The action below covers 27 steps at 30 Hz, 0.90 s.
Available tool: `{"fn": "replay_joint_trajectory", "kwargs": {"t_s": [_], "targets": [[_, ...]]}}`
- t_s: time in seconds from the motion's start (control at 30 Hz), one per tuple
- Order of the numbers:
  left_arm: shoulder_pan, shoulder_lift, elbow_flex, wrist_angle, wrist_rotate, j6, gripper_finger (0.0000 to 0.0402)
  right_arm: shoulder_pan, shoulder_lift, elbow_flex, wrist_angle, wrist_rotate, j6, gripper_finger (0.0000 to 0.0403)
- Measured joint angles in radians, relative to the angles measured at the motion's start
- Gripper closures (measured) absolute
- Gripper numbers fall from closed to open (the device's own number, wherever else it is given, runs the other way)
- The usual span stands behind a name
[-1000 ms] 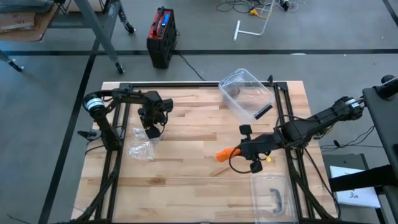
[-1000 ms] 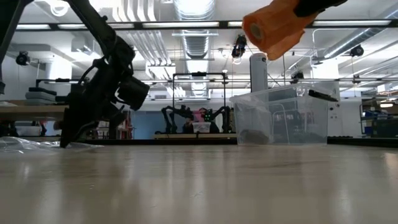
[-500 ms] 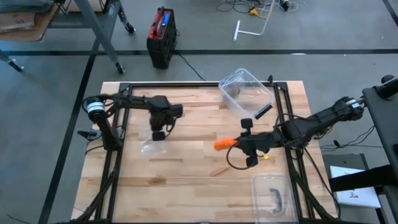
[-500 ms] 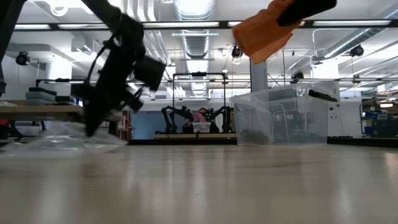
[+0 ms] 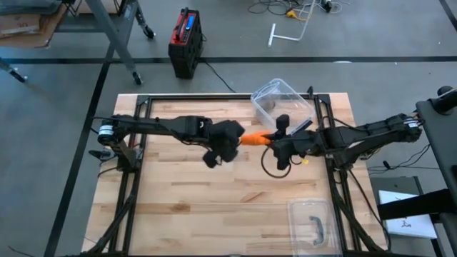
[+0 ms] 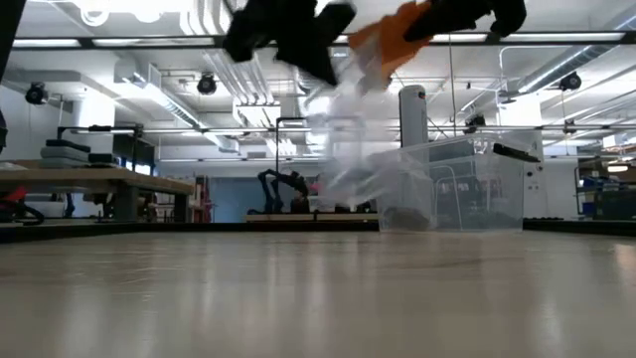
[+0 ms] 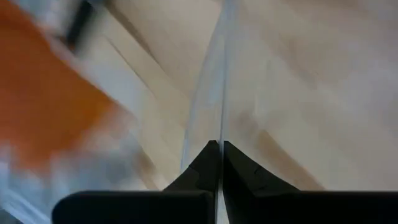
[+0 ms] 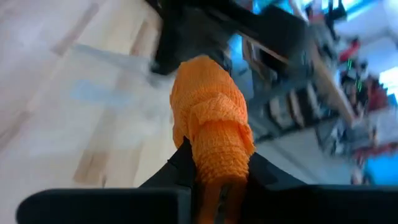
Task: Roll bandage
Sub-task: Put the orange bandage into the zip bag
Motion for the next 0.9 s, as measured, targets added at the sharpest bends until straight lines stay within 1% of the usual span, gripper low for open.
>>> {"fn": "replay_joint_trajectory", "kwargs": {"t_s": [0.1,0.17,0.3,0.37,0.43,0.47,0.57,0.63,0.67,0.73,0.9], "targets": [[-0.004,0.000,0.040,0.112,0.041,-0.020,0.0401,0.008,0.020,-0.002,0.043,-0.021,-0.090,0.0354],[-0.003,0.000,0.061,0.109,0.045,-0.046,0.0401,0.013,0.022,-0.004,0.046,-0.003,-0.123,0.0354],[-0.002,0.000,0.096,0.068,0.064,-0.031,0.0401,0.041,0.023,-0.005,0.093,0.080,-0.235,0.0353],[-0.002,0.000,0.097,0.042,0.044,-0.016,0.0401,0.056,0.021,-0.003,0.114,0.120,-0.301,0.0353],[-0.003,0.000,0.092,0.030,0.031,-0.020,0.0401,0.068,0.020,0.001,0.141,0.132,-0.362,0.0353],[-0.002,0.000,0.091,0.025,0.052,-0.021,0.0401,0.073,0.020,0.001,0.154,0.132,-0.396,0.0353],[-0.001,0.000,0.104,0.023,0.180,-0.029,0.0401,0.079,0.035,0.001,0.158,0.099,-0.501,0.0353],[-0.005,0.000,0.120,0.018,0.254,-0.033,0.0401,0.080,0.051,-0.001,0.142,0.090,-0.527,0.0353],[-0.008,0.000,0.130,0.018,0.273,-0.038,0.0401,0.080,0.058,-0.002,0.129,0.082,-0.535,0.0353],[-0.012,0.000,0.158,-0.007,0.282,-0.044,0.0401,0.089,0.070,-0.002,0.099,0.079,-0.553,0.0353],[-0.013,0.000,0.260,-0.190,0.281,-0.045,0.0401,0.134,0.084,0.000,0.028,0.093,-0.566,0.0353]]}}
